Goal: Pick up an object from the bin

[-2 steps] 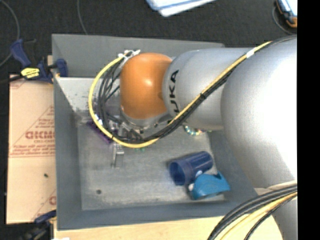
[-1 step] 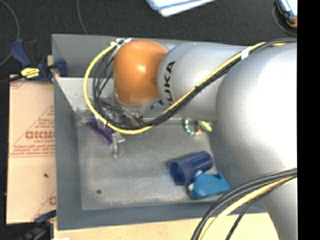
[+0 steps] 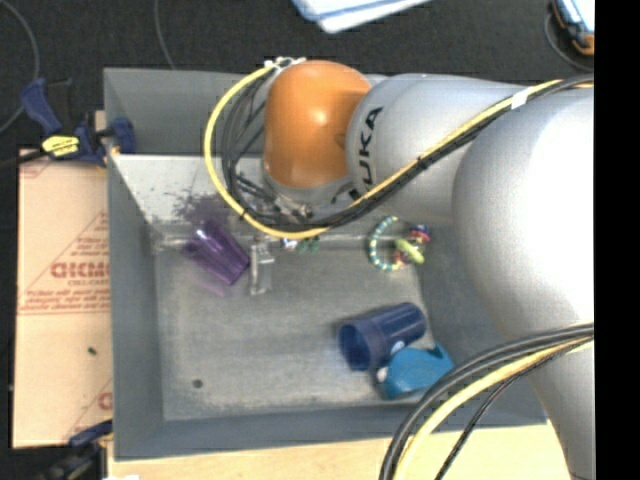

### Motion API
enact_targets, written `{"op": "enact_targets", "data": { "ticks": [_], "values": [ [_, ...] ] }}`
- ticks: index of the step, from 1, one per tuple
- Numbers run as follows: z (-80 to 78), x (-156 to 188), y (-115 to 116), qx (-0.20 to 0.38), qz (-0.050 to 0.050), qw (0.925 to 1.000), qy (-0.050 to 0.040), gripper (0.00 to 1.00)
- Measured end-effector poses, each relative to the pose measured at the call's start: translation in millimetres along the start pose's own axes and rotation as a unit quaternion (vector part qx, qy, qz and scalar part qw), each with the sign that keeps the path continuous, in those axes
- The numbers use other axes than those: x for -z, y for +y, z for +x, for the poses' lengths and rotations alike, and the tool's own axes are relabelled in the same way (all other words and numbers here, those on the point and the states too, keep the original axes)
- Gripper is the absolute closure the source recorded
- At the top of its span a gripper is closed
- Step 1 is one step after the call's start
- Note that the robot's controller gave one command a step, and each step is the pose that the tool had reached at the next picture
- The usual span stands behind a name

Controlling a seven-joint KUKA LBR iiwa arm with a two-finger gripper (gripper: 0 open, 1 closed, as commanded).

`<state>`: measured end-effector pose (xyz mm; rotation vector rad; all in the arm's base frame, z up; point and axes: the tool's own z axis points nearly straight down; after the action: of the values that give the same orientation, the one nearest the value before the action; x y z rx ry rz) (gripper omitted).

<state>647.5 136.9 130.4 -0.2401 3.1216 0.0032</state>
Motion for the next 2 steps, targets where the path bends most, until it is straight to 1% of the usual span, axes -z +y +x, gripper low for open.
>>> {"op": "enact_targets", "data": {
  "ticks": [1, 2],
  "values": [
    [-1.2, 0, 41, 0.053, 0.000, 0.9986, -0.0022, 0.00],
    [-7.9, -48, 52, 0.092, 0.000, 0.9958, -0.0008, 0.00]
  ]
}}
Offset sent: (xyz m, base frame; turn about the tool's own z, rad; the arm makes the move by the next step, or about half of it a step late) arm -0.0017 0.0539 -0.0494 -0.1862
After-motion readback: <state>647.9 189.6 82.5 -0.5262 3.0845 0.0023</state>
